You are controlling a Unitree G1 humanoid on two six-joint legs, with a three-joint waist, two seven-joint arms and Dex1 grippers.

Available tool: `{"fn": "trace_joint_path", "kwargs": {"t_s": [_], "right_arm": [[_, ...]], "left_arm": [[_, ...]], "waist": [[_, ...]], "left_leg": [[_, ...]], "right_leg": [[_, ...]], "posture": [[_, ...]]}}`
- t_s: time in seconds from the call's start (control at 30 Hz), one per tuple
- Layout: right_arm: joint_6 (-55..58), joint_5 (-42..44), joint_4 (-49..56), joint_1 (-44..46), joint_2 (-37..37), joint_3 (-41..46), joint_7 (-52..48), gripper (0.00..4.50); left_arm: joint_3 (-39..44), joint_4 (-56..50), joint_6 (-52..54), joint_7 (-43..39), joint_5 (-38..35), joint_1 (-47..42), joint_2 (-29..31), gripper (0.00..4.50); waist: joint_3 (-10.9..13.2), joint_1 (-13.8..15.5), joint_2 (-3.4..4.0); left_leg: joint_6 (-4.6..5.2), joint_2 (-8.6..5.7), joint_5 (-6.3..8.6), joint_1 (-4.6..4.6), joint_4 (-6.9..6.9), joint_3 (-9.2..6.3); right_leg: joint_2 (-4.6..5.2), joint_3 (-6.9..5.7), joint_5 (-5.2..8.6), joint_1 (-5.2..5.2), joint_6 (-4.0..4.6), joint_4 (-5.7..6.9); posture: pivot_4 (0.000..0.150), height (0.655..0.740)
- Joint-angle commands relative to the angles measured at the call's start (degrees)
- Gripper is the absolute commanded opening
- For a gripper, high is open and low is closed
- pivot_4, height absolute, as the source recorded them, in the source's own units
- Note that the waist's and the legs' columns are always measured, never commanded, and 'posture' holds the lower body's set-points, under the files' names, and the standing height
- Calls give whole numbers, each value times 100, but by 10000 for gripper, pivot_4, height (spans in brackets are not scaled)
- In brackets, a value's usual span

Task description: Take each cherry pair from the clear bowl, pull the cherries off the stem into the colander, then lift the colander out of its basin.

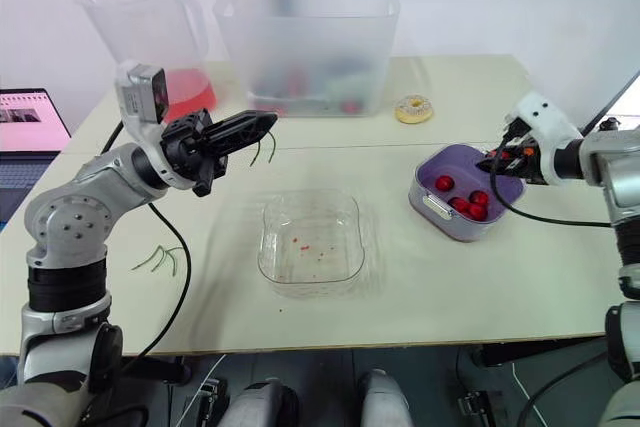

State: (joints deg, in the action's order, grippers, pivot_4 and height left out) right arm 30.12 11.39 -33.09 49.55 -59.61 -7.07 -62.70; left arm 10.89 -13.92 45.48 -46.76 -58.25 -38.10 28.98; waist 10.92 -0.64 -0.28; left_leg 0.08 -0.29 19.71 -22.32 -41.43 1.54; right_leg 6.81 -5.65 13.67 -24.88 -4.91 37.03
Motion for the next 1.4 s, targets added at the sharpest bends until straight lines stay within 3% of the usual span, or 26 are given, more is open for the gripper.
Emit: {"fn": "trace_joint_path", "kwargs": {"t_s": [0.03,0.13,0.3,0.43,0.57,0.8,1.07,1.37,1.4], "right_arm": [[-196,-223,-416,334,127,96,14,12162],[-398,-475,-734,405,231,35,1,21299],[-274,-434,-671,595,169,194,-243,44550],[919,444,177,817,199,699,-784,44550],[2666,2031,2453,581,207,1130,-1408,44550],[3822,3403,4245,623,835,1323,-891,44550],[3719,3628,4620,682,1401,1014,-427,44550],[3411,3610,4670,529,1532,808,-199,44550],[3397,3617,4683,516,1547,810,-157,44924]], "left_arm": [[-51,-367,-52,0,61,83,140,0],[-1,-497,-18,102,-38,148,158,0],[78,-586,-9,196,-96,288,243,0],[78,-613,41,241,-92,369,358,0],[62,-790,234,317,-113,633,622,0],[584,-779,517,448,-141,1545,1205,0],[1370,-354,1049,1160,-213,2841,1413,0],[1369,425,1417,1634,23,2900,1377,0],[1326,492,1408,1631,91,2878,1385,2882]], "waist": [[1,6,1],[1,54,1],[1,110,2],[2,121,4],[5,99,12],[4,134,10],[2,142,7],[3,125,6],[3,123,6]], "left_leg": [[-1,0,0,-1,0,0],[-2,-3,-1,-6,-6,-5],[-2,-4,-1,-6,-13,-5],[-2,-4,-1,-7,-14,-5],[-3,1,0,-4,-9,-9],[-2,-3,1,-5,-22,-21],[-2,-6,1,-8,-19,-27],[-1,-7,2,-9,-16,-26],[-1,-7,2,-9,-15,-25]], "right_leg": [[0,0,0,0,0,-1],[2,-2,0,1,0,-1],[3,-2,0,3,0,0],[3,-2,0,2,0,1],[-1,-3,0,1,0,1],[4,-9,-1,13,1,2],[6,-3,0,9,2,2],[6,-1,0,2,2,6],[5,-1,0,1,2,7]], "posture": [[1500,6886],[1500,6886],[1500,6886],[1500,6886],[1500,6886],[1500,6886],[1500,6886],[1500,6886],[1500,6886]]}}
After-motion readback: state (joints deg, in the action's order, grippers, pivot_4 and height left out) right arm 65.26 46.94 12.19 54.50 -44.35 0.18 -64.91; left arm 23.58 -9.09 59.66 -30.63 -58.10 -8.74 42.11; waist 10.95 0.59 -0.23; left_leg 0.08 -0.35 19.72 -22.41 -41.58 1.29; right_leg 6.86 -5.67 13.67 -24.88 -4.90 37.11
